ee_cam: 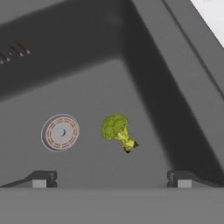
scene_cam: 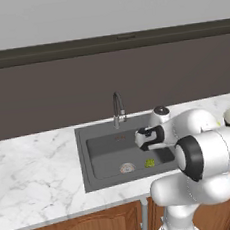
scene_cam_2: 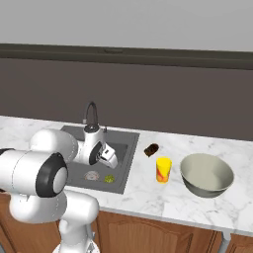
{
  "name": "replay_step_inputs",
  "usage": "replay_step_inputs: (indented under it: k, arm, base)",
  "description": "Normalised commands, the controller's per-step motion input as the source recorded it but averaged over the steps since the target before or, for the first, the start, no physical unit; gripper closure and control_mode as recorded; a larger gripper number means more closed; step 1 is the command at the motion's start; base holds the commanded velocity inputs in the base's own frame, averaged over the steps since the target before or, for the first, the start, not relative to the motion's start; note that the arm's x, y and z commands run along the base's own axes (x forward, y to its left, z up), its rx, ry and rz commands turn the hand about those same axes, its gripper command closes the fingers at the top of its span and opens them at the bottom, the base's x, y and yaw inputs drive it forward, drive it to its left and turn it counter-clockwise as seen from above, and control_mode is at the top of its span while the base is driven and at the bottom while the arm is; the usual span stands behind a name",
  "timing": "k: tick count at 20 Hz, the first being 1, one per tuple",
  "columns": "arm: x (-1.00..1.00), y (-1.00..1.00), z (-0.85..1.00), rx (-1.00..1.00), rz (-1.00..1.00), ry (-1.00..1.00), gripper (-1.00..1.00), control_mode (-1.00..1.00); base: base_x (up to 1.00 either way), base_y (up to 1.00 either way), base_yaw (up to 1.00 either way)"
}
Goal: Remove the broccoli and sweet potato from the sink. Then move the bowl and cup from the counter to the sink for washing.
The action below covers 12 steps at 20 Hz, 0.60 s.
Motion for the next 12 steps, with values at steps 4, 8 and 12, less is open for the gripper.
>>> replay_step_inputs:
  k: [4,8,12]
  arm:
    - [0.00,0.03,-0.17,0.00,0.00,0.09,-1.00,-1.00]
    - [0.02,0.03,-0.16,0.00,0.00,0.08,-1.00,-1.00]
    - [0.08,0.02,-0.16,0.00,0.00,0.07,-1.00,-1.00]
  base:
    - [0.00,0.00,0.00]
    - [0.00,0.00,0.00]
    - [0.00,0.00,0.00]
